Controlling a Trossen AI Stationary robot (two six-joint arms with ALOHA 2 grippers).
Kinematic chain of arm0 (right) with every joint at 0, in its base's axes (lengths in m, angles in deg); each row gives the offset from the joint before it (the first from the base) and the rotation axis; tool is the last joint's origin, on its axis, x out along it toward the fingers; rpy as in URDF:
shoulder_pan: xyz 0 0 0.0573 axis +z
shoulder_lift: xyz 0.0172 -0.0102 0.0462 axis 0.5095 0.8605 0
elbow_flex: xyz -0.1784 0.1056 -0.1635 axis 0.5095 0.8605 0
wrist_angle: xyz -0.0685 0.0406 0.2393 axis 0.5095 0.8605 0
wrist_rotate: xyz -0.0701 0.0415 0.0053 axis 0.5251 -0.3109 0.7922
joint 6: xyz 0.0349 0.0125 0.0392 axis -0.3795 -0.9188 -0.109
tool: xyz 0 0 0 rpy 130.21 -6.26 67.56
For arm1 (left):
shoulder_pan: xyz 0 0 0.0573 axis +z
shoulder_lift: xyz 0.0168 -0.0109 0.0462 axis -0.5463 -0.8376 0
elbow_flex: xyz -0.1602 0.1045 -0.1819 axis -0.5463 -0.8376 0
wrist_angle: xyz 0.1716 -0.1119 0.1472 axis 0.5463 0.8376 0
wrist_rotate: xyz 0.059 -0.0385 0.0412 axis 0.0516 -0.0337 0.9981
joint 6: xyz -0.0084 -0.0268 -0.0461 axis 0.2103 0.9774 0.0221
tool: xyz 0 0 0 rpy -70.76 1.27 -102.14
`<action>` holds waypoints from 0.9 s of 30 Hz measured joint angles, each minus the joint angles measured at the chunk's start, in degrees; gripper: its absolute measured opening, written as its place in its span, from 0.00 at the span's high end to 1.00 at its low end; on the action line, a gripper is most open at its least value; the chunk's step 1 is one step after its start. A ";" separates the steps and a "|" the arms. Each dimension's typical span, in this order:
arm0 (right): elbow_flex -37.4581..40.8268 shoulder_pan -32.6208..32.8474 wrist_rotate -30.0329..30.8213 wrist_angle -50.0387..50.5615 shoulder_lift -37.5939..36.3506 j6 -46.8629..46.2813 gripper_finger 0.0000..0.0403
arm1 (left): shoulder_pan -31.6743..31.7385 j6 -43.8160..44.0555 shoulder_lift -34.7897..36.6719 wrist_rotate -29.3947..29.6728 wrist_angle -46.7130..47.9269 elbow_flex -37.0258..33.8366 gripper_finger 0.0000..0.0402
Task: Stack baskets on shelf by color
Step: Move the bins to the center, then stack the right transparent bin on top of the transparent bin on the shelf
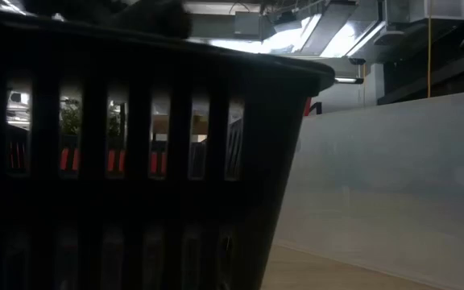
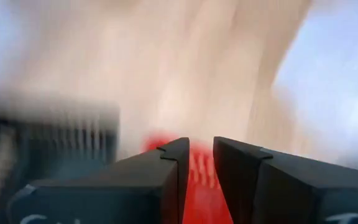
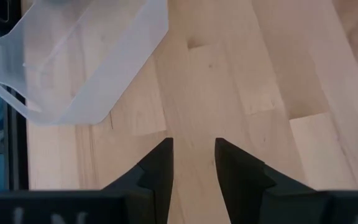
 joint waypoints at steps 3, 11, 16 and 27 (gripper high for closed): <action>0.00 -0.02 0.49 -0.01 0.00 -0.09 0.71 | 0.74 -9.39 0.33 -0.01 -11.53 0.13 0.84; 0.00 0.01 0.21 -0.23 0.00 -0.14 0.71 | -1.87 -1.75 7.02 -3.60 7.20 0.07 0.84; 0.00 -0.02 0.19 -0.28 0.00 -0.12 0.71 | -3.77 10.61 10.79 -2.92 17.05 0.08 0.84; 0.00 0.00 0.45 -0.30 0.00 -0.05 0.71 | -3.97 20.81 13.92 -4.21 53.35 0.05 0.84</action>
